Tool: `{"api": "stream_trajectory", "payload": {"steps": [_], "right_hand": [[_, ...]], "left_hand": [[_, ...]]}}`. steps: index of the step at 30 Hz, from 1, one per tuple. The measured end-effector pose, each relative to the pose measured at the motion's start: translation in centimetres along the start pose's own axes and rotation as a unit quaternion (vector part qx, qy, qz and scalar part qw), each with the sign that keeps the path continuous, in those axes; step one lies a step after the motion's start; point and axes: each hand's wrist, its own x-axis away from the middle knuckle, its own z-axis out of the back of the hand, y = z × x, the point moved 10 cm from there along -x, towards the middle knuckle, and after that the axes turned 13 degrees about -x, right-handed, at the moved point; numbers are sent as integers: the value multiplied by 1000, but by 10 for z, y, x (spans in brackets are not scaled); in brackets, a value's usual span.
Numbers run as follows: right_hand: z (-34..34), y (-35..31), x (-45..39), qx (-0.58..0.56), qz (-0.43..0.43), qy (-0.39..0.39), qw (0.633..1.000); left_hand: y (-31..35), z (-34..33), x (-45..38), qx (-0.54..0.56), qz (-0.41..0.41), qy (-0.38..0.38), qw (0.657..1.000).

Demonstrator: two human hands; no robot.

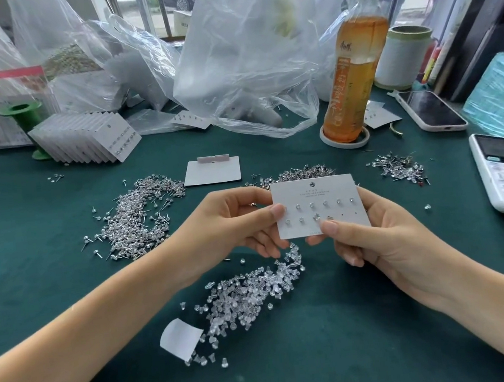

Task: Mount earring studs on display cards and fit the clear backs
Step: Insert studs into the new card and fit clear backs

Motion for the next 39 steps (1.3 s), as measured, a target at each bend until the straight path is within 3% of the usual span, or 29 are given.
{"api": "stream_trajectory", "payload": {"steps": [16,21,26,39], "right_hand": [[8,-1,-1,-16,30,42,999],[18,-9,0,-38,57,88,994],[20,-10,0,-45,61,100,992],[16,-9,1,-32,61,78,995]], "left_hand": [[8,4,0,-28,-33,20,999],[8,12,0,-176,-51,50,982],[8,1,5,-336,-69,-41,938],[5,-7,8,-405,-86,-73,907]]}}
